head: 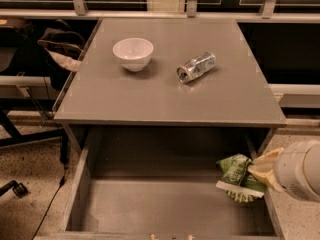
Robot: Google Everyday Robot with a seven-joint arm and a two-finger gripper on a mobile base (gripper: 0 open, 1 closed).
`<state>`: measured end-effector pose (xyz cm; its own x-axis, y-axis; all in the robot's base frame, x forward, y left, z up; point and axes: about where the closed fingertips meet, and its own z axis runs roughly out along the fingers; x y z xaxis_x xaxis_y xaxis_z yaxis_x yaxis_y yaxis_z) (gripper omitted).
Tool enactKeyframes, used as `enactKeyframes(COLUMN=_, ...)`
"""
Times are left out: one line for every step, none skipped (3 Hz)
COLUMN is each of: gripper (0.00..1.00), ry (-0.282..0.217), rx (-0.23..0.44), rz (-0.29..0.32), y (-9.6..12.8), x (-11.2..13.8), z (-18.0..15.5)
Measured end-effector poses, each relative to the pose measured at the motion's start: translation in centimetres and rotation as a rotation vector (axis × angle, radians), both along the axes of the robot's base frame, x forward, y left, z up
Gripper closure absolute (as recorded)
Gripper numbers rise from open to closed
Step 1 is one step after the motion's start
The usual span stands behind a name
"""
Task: Place green jalapeno chip bag into top drawer
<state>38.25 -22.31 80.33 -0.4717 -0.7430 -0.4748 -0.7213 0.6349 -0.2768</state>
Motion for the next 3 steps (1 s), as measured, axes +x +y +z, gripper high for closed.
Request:
enactKeyframes(gripper=1.00, ry=0.055, rx=0.058, rz=0.010, y=0.3, x=-0.7, z=-3.4)
enactKeyframes(gripper=1.00, ry=0.110, rx=0.158, rz=0.046, y=0.8, x=-1.2, z=-5.9)
enactKeyframes(gripper=1.00, ry=0.167, rx=0.264, rz=0.085, y=1.3, x=-1.7, z=-7.9)
